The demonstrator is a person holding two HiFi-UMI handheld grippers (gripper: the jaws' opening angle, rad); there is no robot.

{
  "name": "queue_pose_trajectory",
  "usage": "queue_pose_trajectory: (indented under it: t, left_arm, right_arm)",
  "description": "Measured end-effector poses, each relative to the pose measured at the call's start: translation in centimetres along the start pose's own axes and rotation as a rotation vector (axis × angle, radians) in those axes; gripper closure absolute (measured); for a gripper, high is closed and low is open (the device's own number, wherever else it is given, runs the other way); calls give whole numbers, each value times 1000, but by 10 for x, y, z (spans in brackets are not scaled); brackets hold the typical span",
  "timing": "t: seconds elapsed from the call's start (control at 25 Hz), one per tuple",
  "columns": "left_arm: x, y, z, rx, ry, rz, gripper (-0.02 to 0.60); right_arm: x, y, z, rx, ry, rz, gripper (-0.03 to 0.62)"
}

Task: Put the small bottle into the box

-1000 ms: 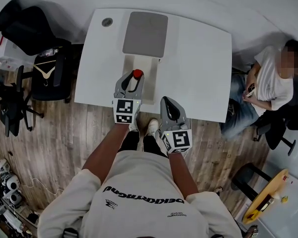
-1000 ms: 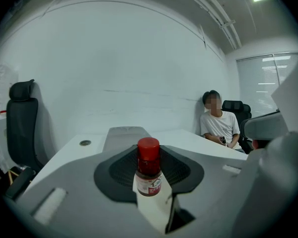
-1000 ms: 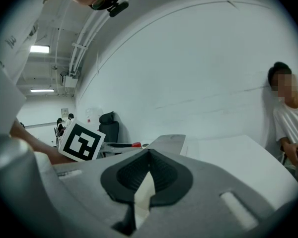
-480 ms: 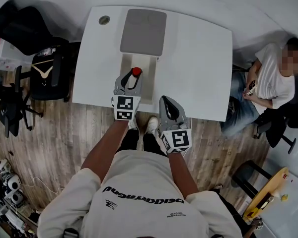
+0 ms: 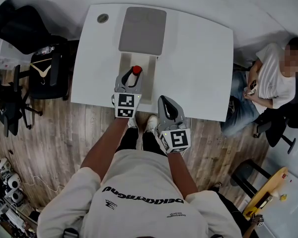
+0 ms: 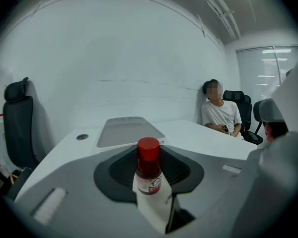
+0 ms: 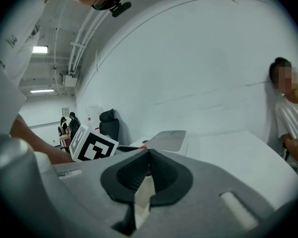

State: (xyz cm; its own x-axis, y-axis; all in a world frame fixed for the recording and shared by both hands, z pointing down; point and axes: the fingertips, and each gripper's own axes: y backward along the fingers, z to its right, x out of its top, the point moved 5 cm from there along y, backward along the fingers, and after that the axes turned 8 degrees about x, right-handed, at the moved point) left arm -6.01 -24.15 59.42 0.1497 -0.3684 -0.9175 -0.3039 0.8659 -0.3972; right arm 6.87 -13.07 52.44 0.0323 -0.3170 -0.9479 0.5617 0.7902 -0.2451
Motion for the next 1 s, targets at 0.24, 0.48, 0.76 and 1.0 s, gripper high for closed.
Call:
queue_pose_trajectory:
  t: [0.24, 0.48, 0.76, 1.0]
  left_arm:
    - [-6, -4, 3, 3, -9, -16, 445]
    - [-11, -9, 1, 8, -12, -30, 443]
    - [-14, -15, 2, 8, -20, -40, 443]
    - [-16, -16, 1, 9, -31, -47, 443]
  right_arm:
    - [-3, 1, 3, -3, -5, -6, 595]
    - [-6, -1, 2, -3, -8, -9, 595]
    - [-7, -1, 6, -5, -7, -15, 595]
    - [-7, -2, 5, -5, -4, -16, 595]
